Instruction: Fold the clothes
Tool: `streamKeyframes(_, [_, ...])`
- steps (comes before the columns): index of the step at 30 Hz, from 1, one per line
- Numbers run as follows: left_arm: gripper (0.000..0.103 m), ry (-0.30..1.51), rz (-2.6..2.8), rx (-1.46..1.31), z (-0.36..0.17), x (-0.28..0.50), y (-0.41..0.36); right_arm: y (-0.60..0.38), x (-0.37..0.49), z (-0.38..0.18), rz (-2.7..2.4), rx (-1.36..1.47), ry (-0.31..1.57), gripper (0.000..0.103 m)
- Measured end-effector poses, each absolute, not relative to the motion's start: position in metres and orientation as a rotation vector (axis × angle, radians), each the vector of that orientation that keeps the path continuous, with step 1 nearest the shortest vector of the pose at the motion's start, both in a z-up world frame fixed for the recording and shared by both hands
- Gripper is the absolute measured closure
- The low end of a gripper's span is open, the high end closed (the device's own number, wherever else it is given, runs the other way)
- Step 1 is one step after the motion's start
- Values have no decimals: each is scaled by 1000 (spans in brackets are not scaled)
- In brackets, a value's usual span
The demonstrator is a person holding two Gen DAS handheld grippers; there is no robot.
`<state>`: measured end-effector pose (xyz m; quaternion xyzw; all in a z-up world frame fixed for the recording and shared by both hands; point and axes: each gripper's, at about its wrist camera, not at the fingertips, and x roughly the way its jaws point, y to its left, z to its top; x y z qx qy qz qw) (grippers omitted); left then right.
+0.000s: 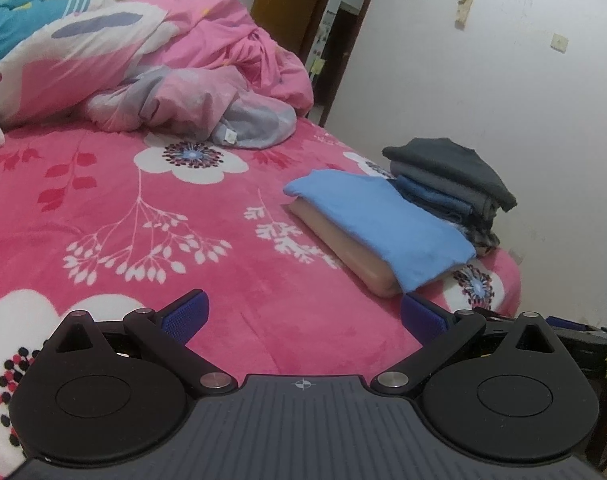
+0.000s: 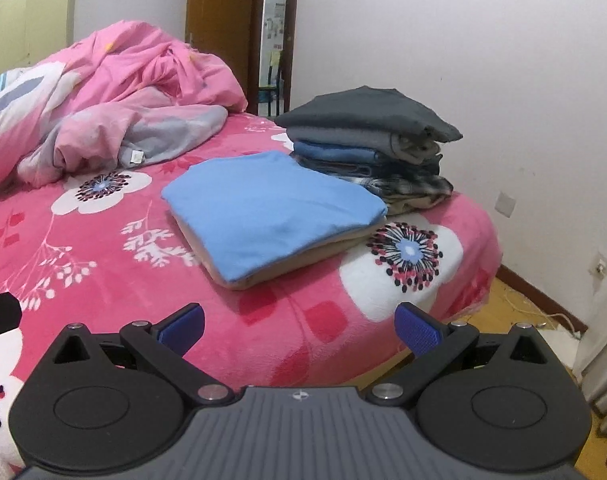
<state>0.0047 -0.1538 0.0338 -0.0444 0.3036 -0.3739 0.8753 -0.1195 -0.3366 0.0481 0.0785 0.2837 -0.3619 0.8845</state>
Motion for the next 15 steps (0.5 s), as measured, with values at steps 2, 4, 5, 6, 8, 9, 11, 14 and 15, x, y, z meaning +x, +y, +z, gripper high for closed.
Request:
streamKeyframes(2, [0,634,-767,-87,35,5,-153,-335,-118,50,-751,161,590,0])
streamKeyframes(4, [0,634,-755,-79,36,5,-153,-338,-120,53,-750,181,582,0])
streamKeyframes(5, [0,636,-753,-76,36,6,-153,-339,-122,54,-751,194,576,0])
streamKeyframes(6, [0,637,-751,-72,36,6,-154,-341,-123,55,-752,209,570,0])
streamKeyframes(8, [0,641,-747,-64,35,6,-154,-345,-126,57,-757,233,561,0])
streamKeyframes(9, [0,643,-745,-61,35,7,-155,-346,-127,57,-762,241,559,0])
streamKeyframes(11, [0,647,-741,-53,35,7,-156,-348,-128,57,-764,248,560,0])
streamKeyframes(14, [0,652,-735,-42,34,8,-157,-350,-127,56,-771,256,562,0])
streamKeyframes(15, [0,654,-733,-39,34,8,-157,-350,-127,56,-773,259,561,0])
